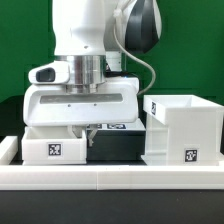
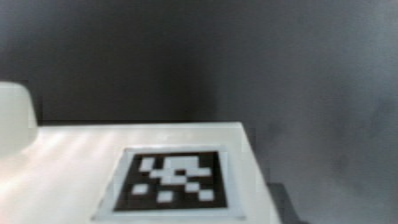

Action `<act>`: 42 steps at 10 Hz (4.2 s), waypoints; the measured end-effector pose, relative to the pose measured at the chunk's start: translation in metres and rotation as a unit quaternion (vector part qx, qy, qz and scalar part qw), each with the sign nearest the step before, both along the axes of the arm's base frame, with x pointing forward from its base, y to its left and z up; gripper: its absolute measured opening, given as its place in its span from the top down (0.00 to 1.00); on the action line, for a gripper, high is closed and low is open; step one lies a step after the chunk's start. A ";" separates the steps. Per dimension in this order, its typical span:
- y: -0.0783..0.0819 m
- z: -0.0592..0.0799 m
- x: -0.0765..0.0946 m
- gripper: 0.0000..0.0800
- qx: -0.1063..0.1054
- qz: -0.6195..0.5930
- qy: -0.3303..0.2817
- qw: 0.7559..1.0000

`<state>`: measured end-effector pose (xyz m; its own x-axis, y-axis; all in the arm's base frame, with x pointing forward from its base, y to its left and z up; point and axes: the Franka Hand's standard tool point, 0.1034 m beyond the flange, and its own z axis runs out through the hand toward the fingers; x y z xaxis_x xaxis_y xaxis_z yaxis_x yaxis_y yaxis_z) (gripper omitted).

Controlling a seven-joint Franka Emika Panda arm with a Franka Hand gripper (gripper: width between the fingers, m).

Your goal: Assemble drawer

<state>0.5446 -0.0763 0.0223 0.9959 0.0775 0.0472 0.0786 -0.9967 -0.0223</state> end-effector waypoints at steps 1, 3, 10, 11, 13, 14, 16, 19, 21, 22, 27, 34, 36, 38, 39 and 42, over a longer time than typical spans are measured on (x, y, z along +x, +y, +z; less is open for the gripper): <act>0.000 0.000 -0.001 0.95 0.000 0.000 0.001 1.000; 0.000 -0.002 -0.002 0.95 -0.001 0.018 0.002 1.000; 0.004 -0.006 -0.007 0.95 -0.024 0.321 0.000 0.947; 0.003 -0.008 -0.008 0.95 -0.025 0.347 0.002 0.938; 0.001 -0.009 -0.011 0.95 -0.028 0.405 0.007 0.914; 0.001 -0.010 -0.011 0.95 -0.031 0.433 0.008 0.901; 0.010 -0.007 -0.016 0.95 -0.041 0.521 0.014 0.852; 0.013 -0.008 -0.016 0.95 -0.046 0.616 0.027 0.786; 0.010 -0.008 -0.017 0.95 -0.048 0.649 0.028 0.759; 0.010 -0.009 -0.017 0.95 -0.047 0.647 0.028 0.760; 0.034 -0.009 -0.016 0.95 -0.040 0.665 0.035 0.745; 0.040 -0.010 -0.017 0.95 -0.029 0.664 0.043 0.746; 0.033 -0.009 -0.017 0.95 -0.015 0.677 0.029 0.736; 0.027 -0.008 -0.016 0.95 -0.003 0.671 0.016 0.741; 0.032 -0.008 -0.015 0.95 -0.005 0.679 0.017 0.734; 0.020 -0.010 -0.017 0.95 -0.008 0.678 0.019 0.735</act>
Offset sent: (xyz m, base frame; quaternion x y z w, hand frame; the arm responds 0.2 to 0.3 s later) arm 0.0000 0.0000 0.0000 0.0000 0.0000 -0.1296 0.9916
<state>0.5281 -0.0564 0.0124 0.0031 0.9999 0.0104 0.9992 -0.0027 -0.0397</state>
